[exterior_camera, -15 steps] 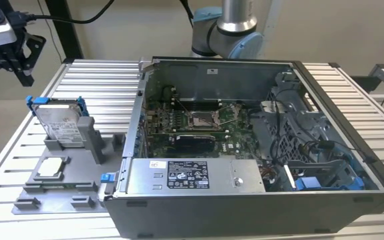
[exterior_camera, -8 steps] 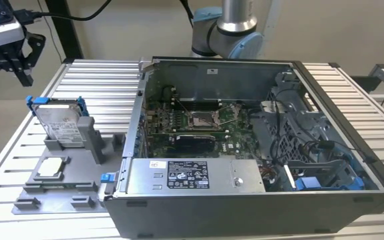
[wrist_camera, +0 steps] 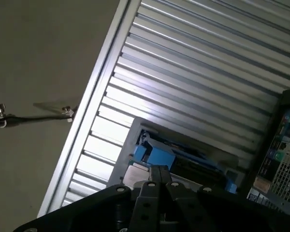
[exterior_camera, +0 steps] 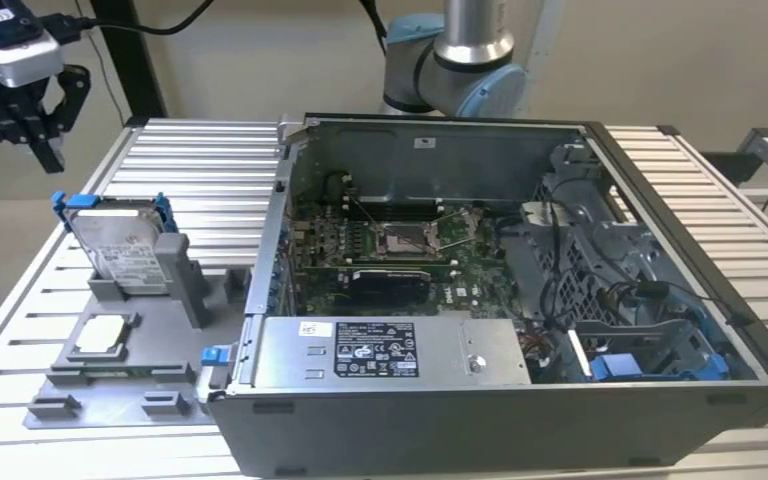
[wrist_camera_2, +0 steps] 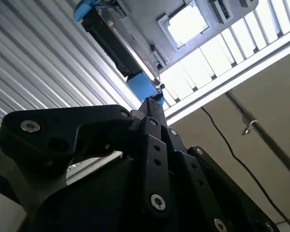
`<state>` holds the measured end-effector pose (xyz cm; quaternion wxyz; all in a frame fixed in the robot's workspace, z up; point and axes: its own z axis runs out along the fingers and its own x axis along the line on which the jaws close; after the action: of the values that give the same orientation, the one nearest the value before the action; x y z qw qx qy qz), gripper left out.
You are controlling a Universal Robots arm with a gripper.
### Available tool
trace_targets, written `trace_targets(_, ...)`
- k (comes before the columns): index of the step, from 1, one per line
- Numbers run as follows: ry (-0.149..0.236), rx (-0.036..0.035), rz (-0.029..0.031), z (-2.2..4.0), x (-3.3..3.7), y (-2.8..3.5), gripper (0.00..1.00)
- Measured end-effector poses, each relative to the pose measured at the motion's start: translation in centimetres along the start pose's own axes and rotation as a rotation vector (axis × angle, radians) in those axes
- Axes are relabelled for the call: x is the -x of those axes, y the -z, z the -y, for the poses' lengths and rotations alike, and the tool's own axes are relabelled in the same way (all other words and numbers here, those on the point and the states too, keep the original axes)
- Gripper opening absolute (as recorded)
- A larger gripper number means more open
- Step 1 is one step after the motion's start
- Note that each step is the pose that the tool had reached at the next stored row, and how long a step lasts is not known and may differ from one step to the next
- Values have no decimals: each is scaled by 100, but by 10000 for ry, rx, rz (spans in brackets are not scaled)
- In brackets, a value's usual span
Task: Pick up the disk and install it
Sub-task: 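Pick up the disk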
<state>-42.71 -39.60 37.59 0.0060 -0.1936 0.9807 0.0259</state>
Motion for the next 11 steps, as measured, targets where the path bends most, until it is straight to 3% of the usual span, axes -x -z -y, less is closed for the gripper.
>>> trace_targets(11, 1998, 41, -90, 0, 0, 0, 0)
